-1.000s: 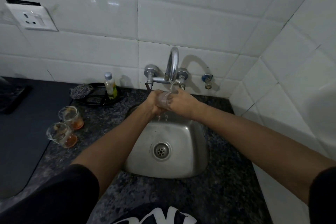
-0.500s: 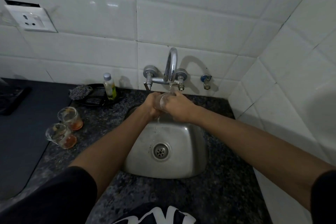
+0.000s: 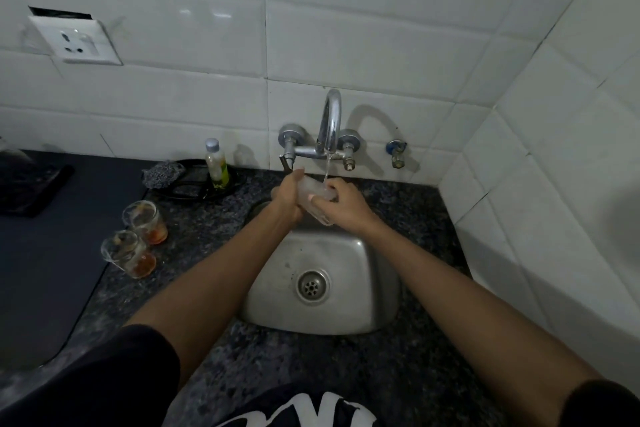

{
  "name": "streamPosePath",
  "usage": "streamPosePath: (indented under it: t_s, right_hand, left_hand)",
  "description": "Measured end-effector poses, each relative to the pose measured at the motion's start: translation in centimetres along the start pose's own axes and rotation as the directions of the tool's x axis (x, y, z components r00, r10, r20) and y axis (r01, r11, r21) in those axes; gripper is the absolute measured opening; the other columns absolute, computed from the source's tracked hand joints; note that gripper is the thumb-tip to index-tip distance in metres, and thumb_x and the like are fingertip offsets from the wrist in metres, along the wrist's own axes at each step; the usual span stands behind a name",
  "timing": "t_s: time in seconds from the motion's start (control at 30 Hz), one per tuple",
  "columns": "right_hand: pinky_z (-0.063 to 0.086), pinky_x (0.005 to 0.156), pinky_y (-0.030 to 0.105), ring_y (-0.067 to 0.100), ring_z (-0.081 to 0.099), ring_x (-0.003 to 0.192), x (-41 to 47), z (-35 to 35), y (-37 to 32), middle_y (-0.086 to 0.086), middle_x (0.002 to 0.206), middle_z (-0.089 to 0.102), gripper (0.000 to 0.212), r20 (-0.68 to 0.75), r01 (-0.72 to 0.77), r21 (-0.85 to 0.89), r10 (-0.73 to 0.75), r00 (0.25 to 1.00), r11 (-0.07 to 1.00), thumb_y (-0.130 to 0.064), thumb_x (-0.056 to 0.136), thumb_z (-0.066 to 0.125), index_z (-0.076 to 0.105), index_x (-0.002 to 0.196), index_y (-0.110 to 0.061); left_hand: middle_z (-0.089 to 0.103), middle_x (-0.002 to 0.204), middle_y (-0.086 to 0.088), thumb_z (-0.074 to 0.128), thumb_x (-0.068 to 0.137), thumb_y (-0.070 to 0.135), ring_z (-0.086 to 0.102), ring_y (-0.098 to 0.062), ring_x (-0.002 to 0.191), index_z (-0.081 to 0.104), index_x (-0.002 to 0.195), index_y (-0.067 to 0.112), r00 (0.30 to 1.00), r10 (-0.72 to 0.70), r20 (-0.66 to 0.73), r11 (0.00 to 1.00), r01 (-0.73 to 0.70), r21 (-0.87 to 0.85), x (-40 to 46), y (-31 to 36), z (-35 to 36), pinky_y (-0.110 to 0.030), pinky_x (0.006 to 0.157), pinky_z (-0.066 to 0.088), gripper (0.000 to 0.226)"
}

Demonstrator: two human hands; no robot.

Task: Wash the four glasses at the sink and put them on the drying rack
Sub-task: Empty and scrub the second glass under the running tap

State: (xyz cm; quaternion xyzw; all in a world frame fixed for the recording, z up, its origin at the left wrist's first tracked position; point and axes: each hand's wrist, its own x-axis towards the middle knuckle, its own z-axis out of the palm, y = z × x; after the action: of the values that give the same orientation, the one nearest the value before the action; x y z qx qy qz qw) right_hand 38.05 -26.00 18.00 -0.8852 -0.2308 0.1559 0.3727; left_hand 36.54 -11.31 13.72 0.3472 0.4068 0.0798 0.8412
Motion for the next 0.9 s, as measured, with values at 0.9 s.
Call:
streamPosePath:
  t_s: [0.9]
  right_hand:
    - [0.057, 0.08, 0.026, 0.015, 0.068, 0.102, 1.2, 1.6, 1.4, -0.002, 0.118, 0.068, 0.078, -0.04, -0.125, 0.255, 0.14, 0.989, 0.959, -0.031, 0.067, 0.09, 0.049, 0.134, -0.025]
  left_hand:
    - [0.069, 0.11, -0.013, 0.073, 0.09, 0.021, 0.066, -0.029, 0.1, 0.06, 0.119, 0.005, 0.769, 0.637, 0.046, 0.482, -0.445, 0.755, 2.0, 2.9, -0.2, -0.043, 0.09, 0.056, 0.035]
